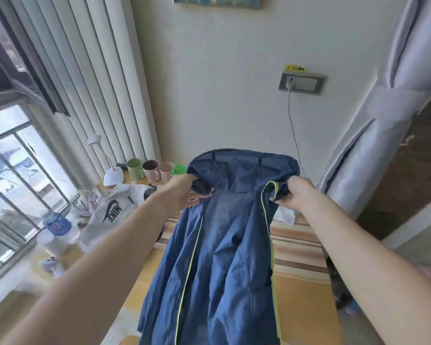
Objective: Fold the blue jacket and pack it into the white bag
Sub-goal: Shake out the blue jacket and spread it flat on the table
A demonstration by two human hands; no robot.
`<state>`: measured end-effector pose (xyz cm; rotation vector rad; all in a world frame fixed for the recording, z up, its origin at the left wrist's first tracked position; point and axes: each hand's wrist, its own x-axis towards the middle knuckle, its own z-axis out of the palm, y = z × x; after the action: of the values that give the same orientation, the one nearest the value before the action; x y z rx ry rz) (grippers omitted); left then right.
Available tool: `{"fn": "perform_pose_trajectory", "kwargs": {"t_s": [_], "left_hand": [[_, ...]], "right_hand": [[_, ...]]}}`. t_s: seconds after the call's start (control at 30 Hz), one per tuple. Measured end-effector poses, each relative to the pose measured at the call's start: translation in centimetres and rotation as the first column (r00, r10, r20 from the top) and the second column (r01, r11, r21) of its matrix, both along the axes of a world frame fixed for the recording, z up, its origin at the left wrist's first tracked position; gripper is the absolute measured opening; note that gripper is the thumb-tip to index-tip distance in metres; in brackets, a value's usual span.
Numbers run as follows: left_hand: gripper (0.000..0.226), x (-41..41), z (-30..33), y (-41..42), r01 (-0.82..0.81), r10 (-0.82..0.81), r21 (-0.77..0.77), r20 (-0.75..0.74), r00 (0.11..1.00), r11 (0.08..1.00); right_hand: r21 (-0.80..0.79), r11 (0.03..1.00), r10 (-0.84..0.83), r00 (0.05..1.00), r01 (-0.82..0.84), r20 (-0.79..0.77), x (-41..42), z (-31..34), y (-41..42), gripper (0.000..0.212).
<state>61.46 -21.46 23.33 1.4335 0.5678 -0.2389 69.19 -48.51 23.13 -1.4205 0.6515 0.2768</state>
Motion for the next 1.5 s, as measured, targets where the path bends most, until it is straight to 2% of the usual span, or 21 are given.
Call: {"fn": "perform_pose_trajectory", "kwargs": {"t_s": [0.13,0.3,0.37,0.43,0.5,0.6,0.67,0.77,0.87,0.93,1.03,1.1,1.17,1.2,1.23,1.3,1.37,1.4,1.43,1.47,1.5], "left_hand": [[0.017,7.5,-5.8,-0.7,-0.066,0.069,0.051,-0.042,0.997,0.997],[0.028,15.7,-15.3,-1.6,0.011,0.010,0.211,-0.096,0.995,0.977],[0.028,17.0,-18.5,-1.9,0.055,-0.028,0.247,-0.109,0.994,0.968],[0.034,16.7,-21.4,-1.9,0.095,-0.047,0.331,-0.149,0.988,0.939],[0.064,15.5,-24.4,-1.5,0.160,-0.081,0.394,-0.210,0.974,0.905],[0.067,11.5,-27.8,-1.2,0.270,-0.113,0.567,-0.297,0.948,0.778],[0.056,7.7,-29.4,-1.5,0.288,-0.120,0.689,-0.282,0.952,0.666],[0.043,1.8,-31.2,-2.5,0.356,-0.249,0.784,-0.262,0.932,0.509],[0.045,-1.7,-33.8,-3.9,0.429,-0.396,0.818,-0.275,0.876,0.382],[0.050,-2.4,-35.0,-5.3,0.481,-0.455,0.825,-0.320,0.831,0.299],[0.060,-2.6,-36.2,-7.8,0.623,-0.509,0.769,-0.483,0.713,0.144],[0.062,-2.3,-36.6,-9.4,0.660,-0.530,0.745,-0.522,0.668,0.098],[0.063,-1.8,-36.4,-10.8,0.649,-0.560,0.744,-0.474,0.680,0.158],[0.062,-1.7,-36.3,-11.4,0.644,-0.572,0.728,-0.431,0.698,0.237],[0.060,-1.7,-35.7,-11.8,0.624,-0.577,0.693,-0.360,0.733,0.361],[0.052,-2.0,-34.0,-12.4,0.505,-0.497,0.508,-0.165,0.852,0.697],[0.048,-2.3,-31.5,-12.3,0.331,-0.324,0.086,-0.088,0.942,0.940],[0.056,-2.5,-30.7,-11.8,0.218,-0.237,-0.155,-0.115,0.965,0.964],[0.065,-2.8,-30.1,-11.1,0.094,-0.161,-0.357,-0.164,0.973,0.930],[0.072,-3.1,-29.8,-10.2,-0.020,-0.102,-0.469,-0.233,0.967,0.883],[0.075,-3.4,-29.9,-9.2,-0.103,-0.052,-0.470,-0.304,0.951,0.876]], "right_hand": [[0.084,0.996,-0.002,0.998,0.008,-0.069,7.9,-7.8,2.7,0.035],[0.143,0.969,0.227,0.959,-0.204,-0.172,14.6,-19.2,4.4,0.009],[0.129,0.944,0.324,0.929,-0.304,-0.180,14.8,-22.0,4.3,0.024],[0.020,0.931,0.360,0.913,-0.363,-0.191,13.6,-24.9,3.8,0.025],[-0.192,0.898,0.356,0.910,-0.395,-0.211,11.9,-28.2,2.8,0.044],[-0.368,0.784,0.419,0.864,-0.500,-0.281,7.0,-31.1,1.4,0.043],[-0.541,0.698,0.325,0.881,-0.469,-0.343,2.5,-32.8,-0.5,0.042],[-0.680,0.604,0.130,0.893,-0.415,-0.430,-5.1,-35.0,-3.5,0.055],[-0.703,0.553,0.066,0.865,-0.447,-0.497,-10.6,-36.2,-5.0,0.067],[-0.695,0.527,0.111,0.851,-0.489,-0.514,-12.8,-36.4,-5.3,0.066],[-0.700,0.470,0.223,0.840,-0.538,-0.495,-14.5,-36.7,-5.9,0.050],[-0.753,0.471,0.245,0.888,-0.459,-0.388,-14.4,-35.3,-6.5,0.036],[-0.842,0.474,0.226,0.960,-0.256,-0.164,-13.8,-32.3,-7.1,0.025],[-0.871,0.467,0.230,0.972,-0.155,-0.050,-13.4,-30.3,-7.1,0.024],[-0.882,0.464,0.259,0.965,-0.079,0.050,-13.0,-28.1,-6.6,0.024],[-0.869,0.494,0.388,0.899,-0.017,0.203,-12.7,-24.0,-4.1,0.026],[-0.859,0.502,0.578,0.778,-0.101,0.246,-13.5,-21.4,-0.2,0.029],[-0.853,0.481,0.671,0.712,-0.205,0.208,-14.6,-21.1,1.9,0.028],[-0.840,0.427,0.759,0.638,-0.335,0.131,-15.8,-21.4,3.8,0.025],[-0.811,0.342,0.831,0.556,-0.476,0.024,-17.1,-22.2,5.4,0.018],[-0.753,0.251,0.881,0.466,-0.608,-0.083,-18.3,-23.4,6.5,0.014]]}}
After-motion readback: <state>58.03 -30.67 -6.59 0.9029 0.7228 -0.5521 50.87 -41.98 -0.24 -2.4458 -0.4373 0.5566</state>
